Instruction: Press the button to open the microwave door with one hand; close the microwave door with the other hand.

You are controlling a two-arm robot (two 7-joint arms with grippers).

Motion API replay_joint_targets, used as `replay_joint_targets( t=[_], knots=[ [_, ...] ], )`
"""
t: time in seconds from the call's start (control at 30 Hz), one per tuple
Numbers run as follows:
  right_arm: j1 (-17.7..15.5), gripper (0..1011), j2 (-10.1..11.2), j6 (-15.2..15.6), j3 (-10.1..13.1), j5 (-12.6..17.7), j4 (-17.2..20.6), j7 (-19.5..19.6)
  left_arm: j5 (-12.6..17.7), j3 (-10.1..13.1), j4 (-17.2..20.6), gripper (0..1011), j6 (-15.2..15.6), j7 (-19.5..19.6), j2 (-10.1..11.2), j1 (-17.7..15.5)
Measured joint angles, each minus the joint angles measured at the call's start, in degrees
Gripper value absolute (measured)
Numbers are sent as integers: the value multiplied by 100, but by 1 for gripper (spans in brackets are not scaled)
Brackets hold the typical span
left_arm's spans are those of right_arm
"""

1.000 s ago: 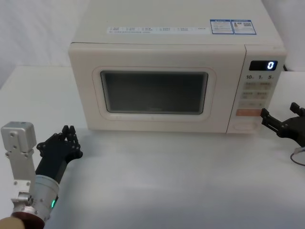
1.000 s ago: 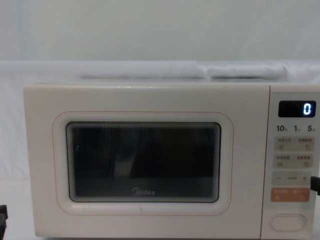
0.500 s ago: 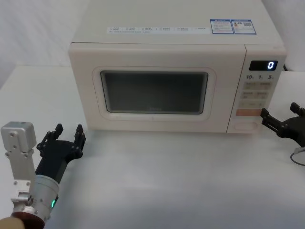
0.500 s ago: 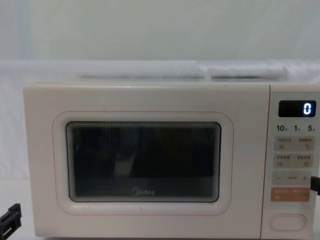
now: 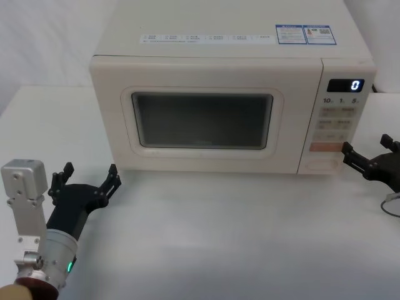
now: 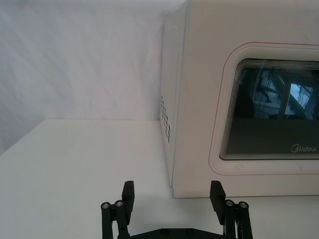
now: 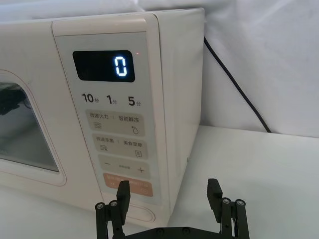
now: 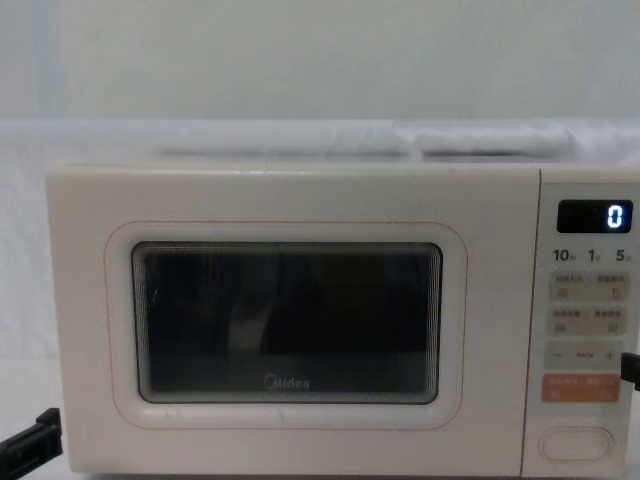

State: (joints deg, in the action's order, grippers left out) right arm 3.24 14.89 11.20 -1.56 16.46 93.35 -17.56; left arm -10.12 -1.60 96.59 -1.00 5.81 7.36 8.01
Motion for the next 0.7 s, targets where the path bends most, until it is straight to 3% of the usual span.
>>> replay_joint_targets(
  t=[0.7],
  knots=[
    [0, 1002, 0, 0, 0, 0, 0, 0, 0, 0, 0, 1001, 0, 0, 0, 0]
  ],
)
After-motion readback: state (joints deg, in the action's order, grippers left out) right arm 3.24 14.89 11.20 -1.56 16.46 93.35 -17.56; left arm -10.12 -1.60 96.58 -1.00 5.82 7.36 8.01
